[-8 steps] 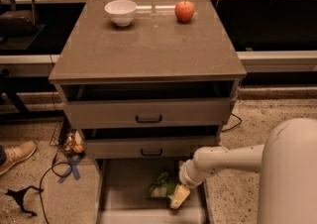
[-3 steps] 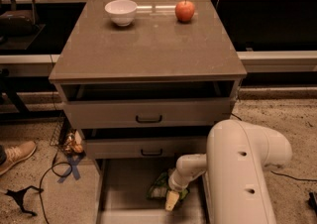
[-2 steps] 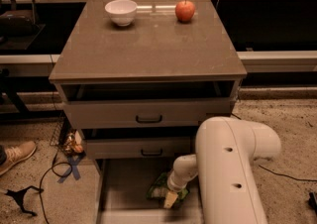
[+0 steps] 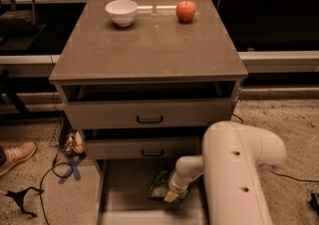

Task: Pick green rice chip bag from bottom drawer and place on counter

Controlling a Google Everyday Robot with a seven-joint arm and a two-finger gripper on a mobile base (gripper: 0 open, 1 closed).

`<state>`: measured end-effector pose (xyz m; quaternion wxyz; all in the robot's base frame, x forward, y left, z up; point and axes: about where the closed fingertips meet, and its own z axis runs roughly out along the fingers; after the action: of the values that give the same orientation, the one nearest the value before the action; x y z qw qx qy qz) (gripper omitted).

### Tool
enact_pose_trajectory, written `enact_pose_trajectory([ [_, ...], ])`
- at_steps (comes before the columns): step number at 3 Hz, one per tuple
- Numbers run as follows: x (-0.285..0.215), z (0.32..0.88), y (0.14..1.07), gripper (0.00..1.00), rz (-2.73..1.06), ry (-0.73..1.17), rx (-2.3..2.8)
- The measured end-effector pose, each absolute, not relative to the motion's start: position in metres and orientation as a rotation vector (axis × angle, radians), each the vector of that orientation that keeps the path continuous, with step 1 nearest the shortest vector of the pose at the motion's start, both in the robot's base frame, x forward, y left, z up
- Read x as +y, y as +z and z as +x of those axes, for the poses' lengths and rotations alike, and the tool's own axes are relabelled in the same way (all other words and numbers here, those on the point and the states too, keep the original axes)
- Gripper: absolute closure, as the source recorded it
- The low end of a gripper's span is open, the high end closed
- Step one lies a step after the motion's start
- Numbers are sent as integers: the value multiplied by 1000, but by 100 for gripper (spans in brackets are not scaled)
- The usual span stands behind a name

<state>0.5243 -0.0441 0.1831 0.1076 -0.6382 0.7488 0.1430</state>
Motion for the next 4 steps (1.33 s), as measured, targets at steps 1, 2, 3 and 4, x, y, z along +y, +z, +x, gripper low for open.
enact_pose_trajectory([
  [1,-43,526,191,87,-1763,597,2168],
  [2,-59,551,232,100,-1476,845,2031],
  [3,-87,557,272,100,-1432,922,1854],
  [4,-108,544,309,100,-1514,938,1720],
])
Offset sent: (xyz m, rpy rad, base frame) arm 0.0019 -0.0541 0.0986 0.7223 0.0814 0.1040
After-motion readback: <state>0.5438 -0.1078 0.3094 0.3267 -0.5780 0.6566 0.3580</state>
